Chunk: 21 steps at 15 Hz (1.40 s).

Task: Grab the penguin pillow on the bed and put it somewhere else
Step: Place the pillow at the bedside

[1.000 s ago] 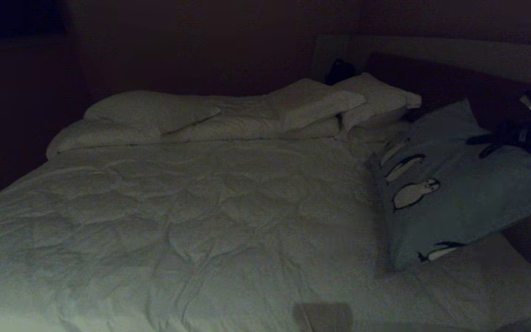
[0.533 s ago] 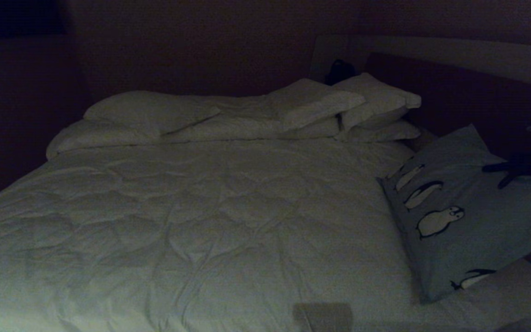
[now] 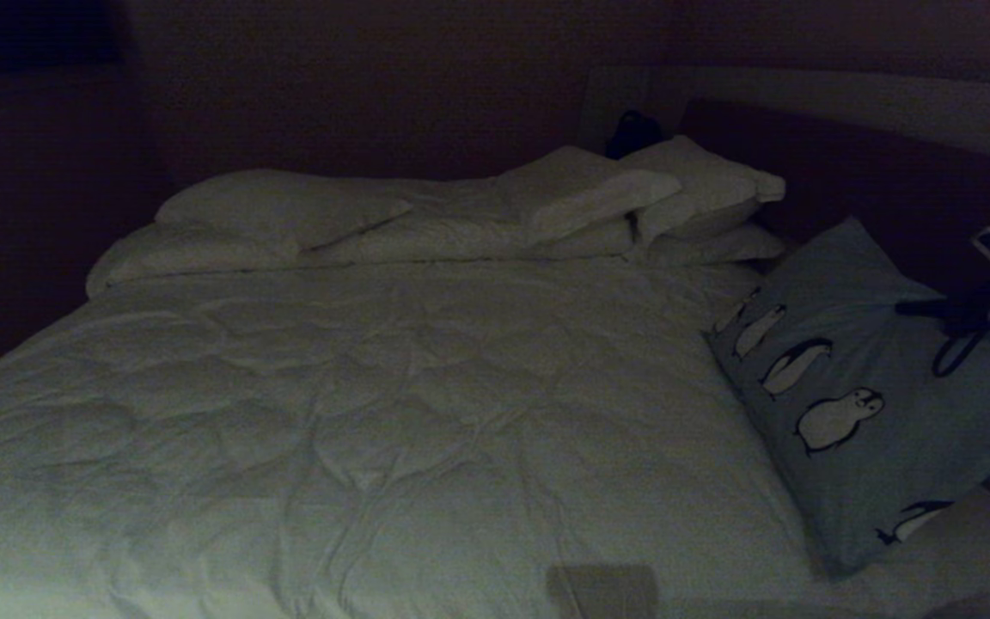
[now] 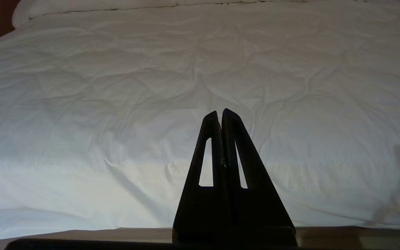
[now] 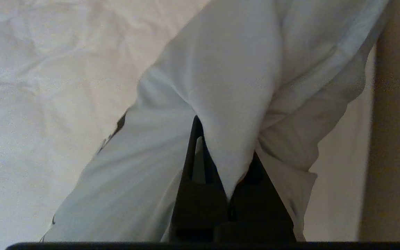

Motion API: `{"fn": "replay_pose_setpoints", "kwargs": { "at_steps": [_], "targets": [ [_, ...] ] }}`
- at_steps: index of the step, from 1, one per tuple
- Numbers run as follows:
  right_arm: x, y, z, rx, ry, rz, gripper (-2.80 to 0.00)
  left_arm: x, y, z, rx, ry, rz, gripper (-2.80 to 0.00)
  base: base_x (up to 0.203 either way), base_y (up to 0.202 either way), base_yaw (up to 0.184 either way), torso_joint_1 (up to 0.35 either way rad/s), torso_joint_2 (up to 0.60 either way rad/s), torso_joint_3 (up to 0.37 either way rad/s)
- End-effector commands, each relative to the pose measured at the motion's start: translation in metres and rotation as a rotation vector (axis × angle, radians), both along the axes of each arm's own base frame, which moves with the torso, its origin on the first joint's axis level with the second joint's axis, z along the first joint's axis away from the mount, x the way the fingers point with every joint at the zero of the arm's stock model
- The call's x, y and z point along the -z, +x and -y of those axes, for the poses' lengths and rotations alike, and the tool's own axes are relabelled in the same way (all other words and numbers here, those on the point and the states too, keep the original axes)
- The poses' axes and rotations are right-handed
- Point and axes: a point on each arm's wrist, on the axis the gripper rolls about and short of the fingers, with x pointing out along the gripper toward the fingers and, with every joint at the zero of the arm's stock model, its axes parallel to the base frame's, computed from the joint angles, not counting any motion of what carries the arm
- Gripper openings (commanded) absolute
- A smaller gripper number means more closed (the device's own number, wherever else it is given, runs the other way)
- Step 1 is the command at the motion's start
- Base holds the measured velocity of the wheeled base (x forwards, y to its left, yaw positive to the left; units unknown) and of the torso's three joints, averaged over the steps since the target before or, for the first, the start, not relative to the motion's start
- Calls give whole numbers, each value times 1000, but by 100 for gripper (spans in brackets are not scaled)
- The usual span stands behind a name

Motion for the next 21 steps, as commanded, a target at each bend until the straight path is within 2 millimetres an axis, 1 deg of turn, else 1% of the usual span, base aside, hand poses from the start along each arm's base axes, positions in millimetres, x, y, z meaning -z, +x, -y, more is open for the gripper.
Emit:
{"fn": "replay_pose_setpoints", "kwargs": {
  "at_steps": [1,6,7,8,14,17,21],
  "targets": [
    [-16,-1,-1,-31,-65,95,-280,0,0,0,-1,0,0,-280,0,0,0,0,0,0],
    [-53,-6,-5,-37,-41,241,-280,0,0,0,-1,0,0,-280,0,0,0,0,0,0],
    [-56,-6,-5,-41,-37,254,-280,0,0,0,-1,0,0,-280,0,0,0,0,0,0],
    [-55,-5,-4,-40,-35,257,-280,0,0,0,-1,0,0,-280,0,0,0,0,0,0],
    [-20,12,4,-35,-14,222,-280,0,0,0,-1,0,0,-280,0,0,0,0,0,0],
    [-5,20,3,-44,0,201,-280,0,0,0,-1,0,0,-280,0,0,0,0,0,0],
    [6,27,-1,-62,13,182,-280,0,0,0,-1,0,0,-280,0,0,0,0,0,0]
  ]
}}
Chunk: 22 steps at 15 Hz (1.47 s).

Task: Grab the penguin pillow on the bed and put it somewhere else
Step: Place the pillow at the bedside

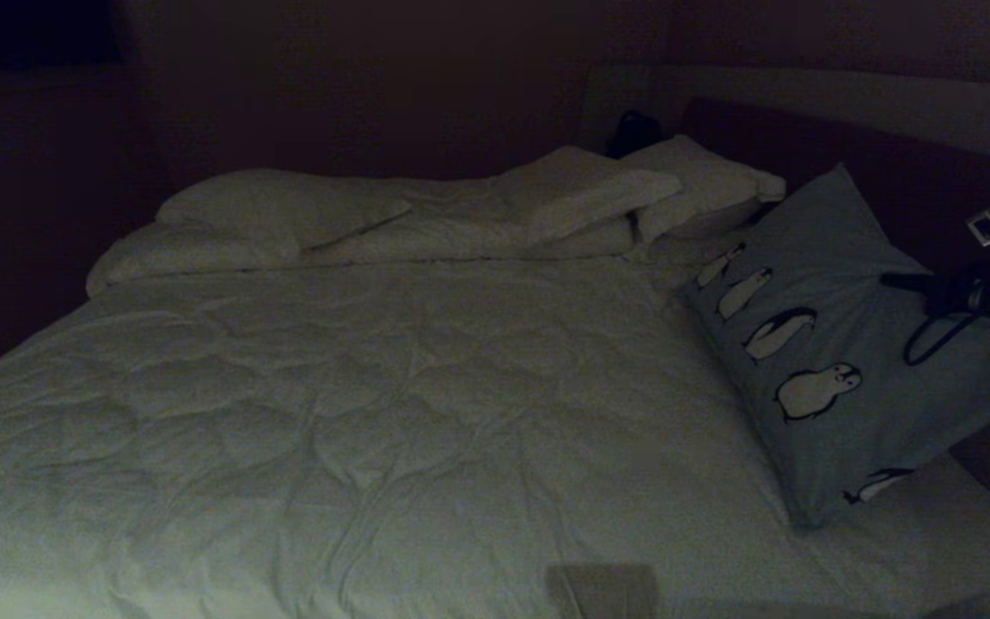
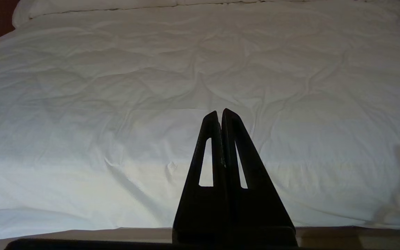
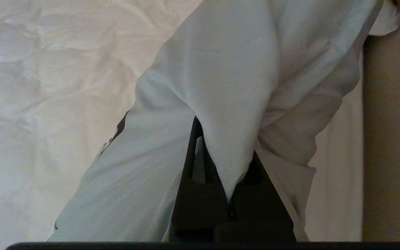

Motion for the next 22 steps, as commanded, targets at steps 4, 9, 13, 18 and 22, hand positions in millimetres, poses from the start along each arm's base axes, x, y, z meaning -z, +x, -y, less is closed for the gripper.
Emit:
{"fn": "replay_pose_setpoints", "kwargs": {
  "at_steps": [4,9,13,18,22],
  "targets": [
    [17,11,-8,-30,13,-27,-280,0,0,0,-1,0,0,-280,0,0,0,0,0,0],
    [34,20,-12,-35,4,-40,-280,0,0,0,-1,0,0,-280,0,0,0,0,0,0],
    [33,21,-15,-34,1,-40,0,0,0,0,-1,0,0,-280,0,0,0,0,0,0],
    [0,7,-9,-13,-36,34,0,0,0,0,-1,0,0,-280,0,0,0,0,0,0],
    [-53,-28,11,60,-20,123,0,0,0,0,-1,0,0,-280,0,0,0,0,0,0]
  ]
}}
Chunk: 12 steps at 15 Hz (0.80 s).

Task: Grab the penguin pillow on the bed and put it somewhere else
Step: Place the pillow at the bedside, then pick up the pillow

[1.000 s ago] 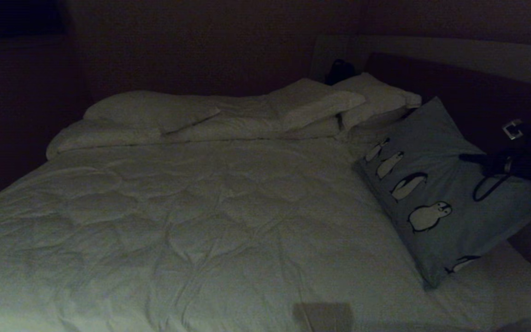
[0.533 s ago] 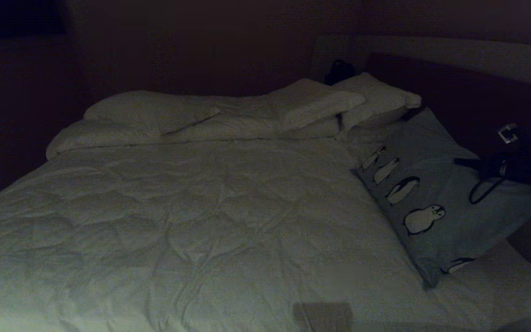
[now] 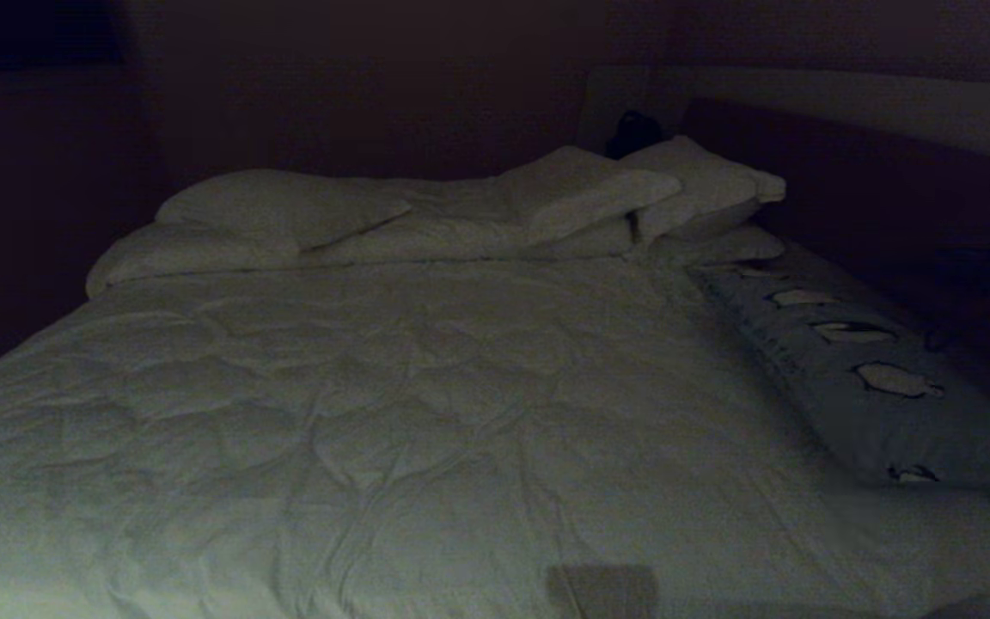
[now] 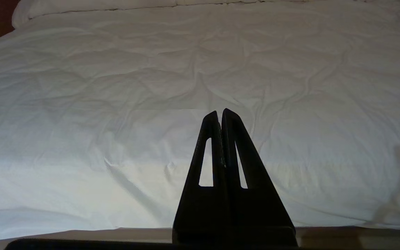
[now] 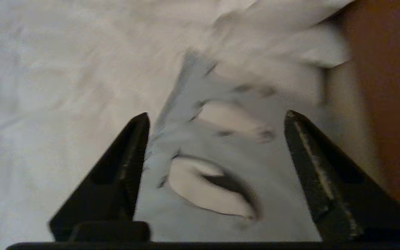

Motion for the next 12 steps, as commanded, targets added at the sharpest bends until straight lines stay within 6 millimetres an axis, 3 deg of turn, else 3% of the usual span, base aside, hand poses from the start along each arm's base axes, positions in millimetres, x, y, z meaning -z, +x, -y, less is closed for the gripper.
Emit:
{"fn": "replay_pose_setpoints", "kwargs": {
  "at_steps": [1,8,12],
  "targets": [
    [-32,-17,0,18,48,41,0,0,0,0,-1,0,0,-280,0,0,0,0,0,0],
    [-95,-55,-25,20,350,44,0,0,0,0,-1,0,0,-280,0,0,0,0,0,0],
    [-114,-85,-53,41,535,-23,0,0,0,0,-1,0,0,-280,0,0,0,0,0,0]
  ]
}}
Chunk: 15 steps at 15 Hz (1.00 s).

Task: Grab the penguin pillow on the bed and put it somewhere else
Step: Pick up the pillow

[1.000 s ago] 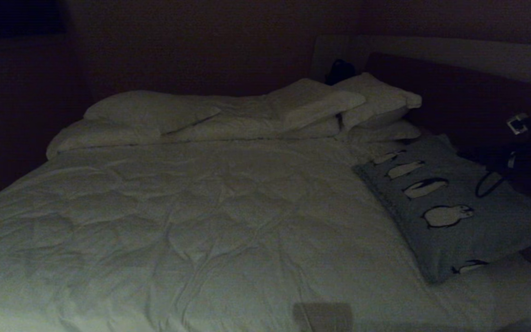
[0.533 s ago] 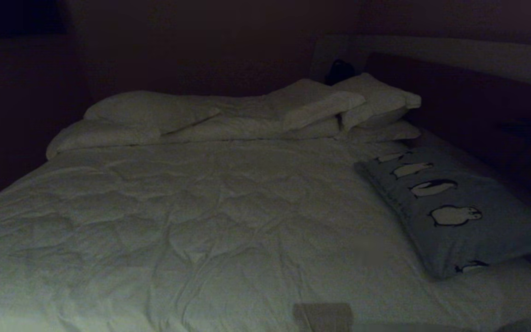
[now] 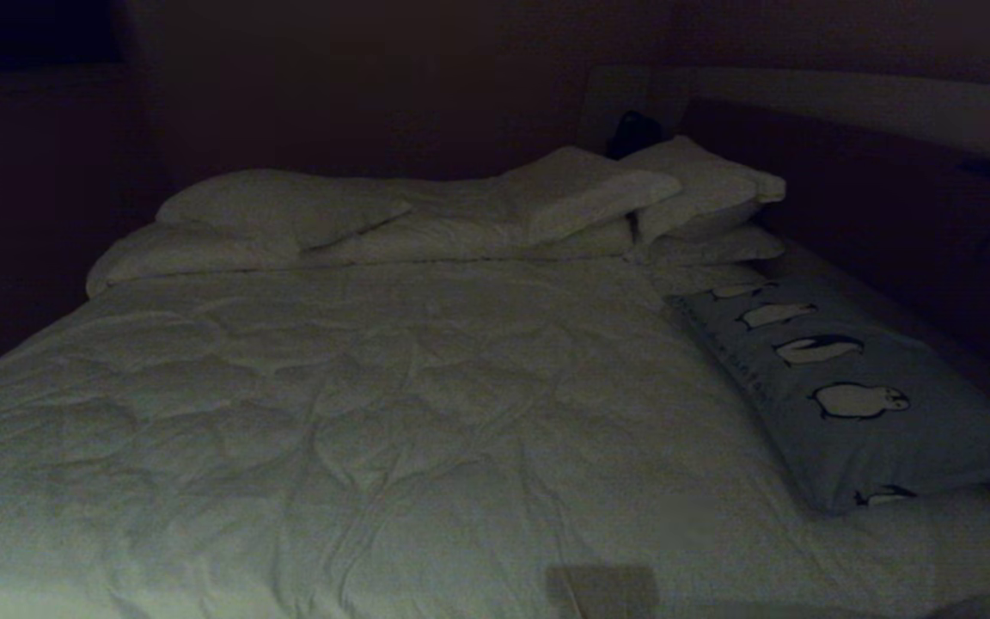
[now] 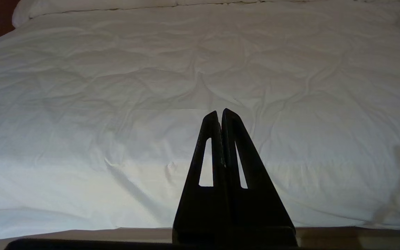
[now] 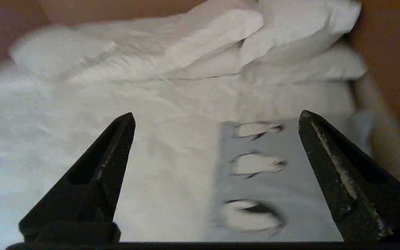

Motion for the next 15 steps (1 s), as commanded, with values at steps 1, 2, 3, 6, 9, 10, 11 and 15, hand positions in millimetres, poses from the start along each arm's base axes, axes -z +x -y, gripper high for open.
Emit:
{"fn": "replay_pose_setpoints", "kwargs": {
  "at_steps": [1,2,3,6,9,10,11,15],
  "targets": [
    [-17,-20,-23,22,278,-99,-265,0,0,0,-1,0,0,-280,0,0,0,0,0,0],
    [-14,-22,-34,63,347,-171,-280,0,0,0,-1,0,0,-280,0,0,0,0,0,0],
    [-10,-23,-43,101,401,-237,-280,0,0,0,-1,0,0,-280,0,0,0,0,0,0],
    [10,-33,-69,223,576,-570,-280,0,0,0,-1,0,0,-280,0,0,0,0,0,0],
    [25,-54,-88,291,673,-869,-280,0,0,0,-1,0,0,-280,0,0,0,0,0,0],
    [27,-63,-93,320,695,-967,-280,0,0,0,-1,0,0,-280,0,0,0,0,0,0],
    [30,-72,-100,353,709,-1075,-280,0,0,0,-1,0,0,-280,0,0,0,0,0,0],
    [37,-96,-129,383,693,-1410,-280,0,0,0,-1,0,0,-280,0,0,0,0,0,0]
  ]
}}
